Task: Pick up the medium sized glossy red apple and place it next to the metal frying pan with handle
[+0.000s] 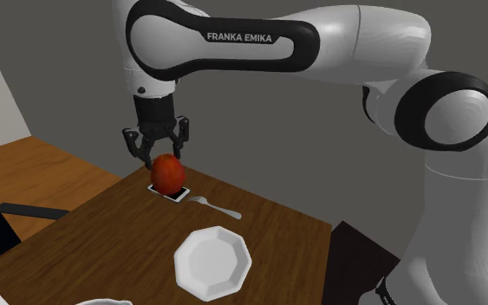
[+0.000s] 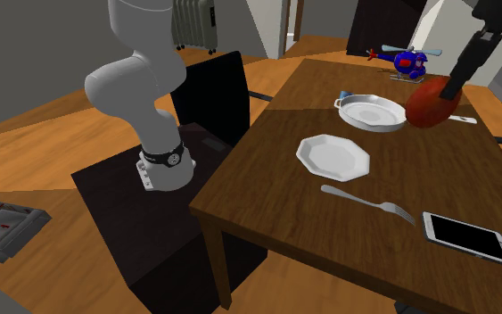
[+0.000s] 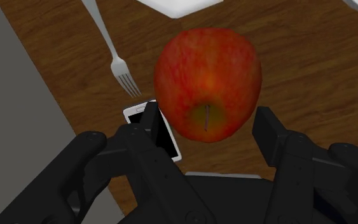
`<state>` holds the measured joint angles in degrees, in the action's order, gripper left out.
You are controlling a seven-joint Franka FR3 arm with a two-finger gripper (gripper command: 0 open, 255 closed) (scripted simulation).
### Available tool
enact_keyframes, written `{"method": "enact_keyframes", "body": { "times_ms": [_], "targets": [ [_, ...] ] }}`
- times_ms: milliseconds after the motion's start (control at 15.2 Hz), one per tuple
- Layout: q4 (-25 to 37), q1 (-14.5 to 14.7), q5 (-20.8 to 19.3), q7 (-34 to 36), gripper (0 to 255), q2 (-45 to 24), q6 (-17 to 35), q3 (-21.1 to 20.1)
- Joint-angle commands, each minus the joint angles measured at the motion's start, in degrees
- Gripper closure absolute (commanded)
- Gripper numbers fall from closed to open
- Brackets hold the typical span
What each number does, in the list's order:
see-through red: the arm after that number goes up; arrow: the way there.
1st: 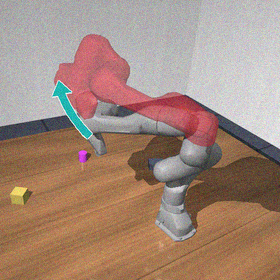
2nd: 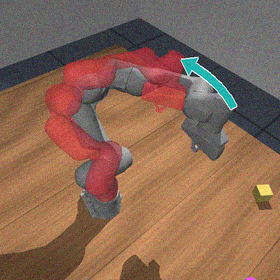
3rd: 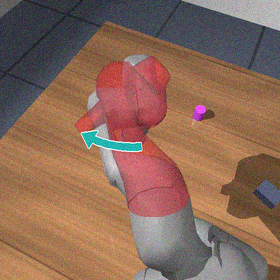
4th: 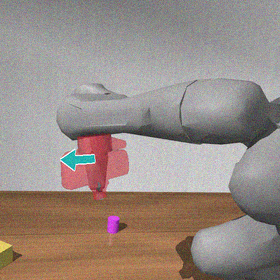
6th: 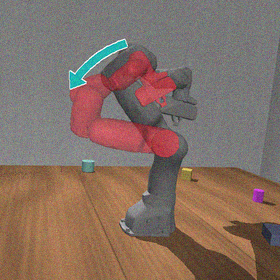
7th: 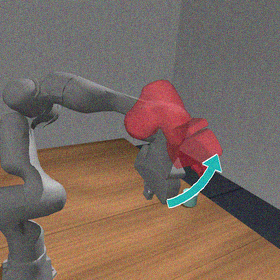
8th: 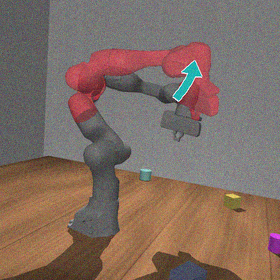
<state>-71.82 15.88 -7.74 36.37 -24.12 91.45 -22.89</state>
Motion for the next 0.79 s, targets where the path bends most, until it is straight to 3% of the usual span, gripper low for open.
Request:
{"method": "enact_keyframes", "body": {
  "times_ms": [0, 726],
  "targets": [
    [-0.53, 0.2, -0.2, 0.3, 255, -0.56, 1.11, 0.03],
    [-9.74, -0.73, -0.17, 0.45, 255, -0.13, 9.82, 0.23]
  ]
}}
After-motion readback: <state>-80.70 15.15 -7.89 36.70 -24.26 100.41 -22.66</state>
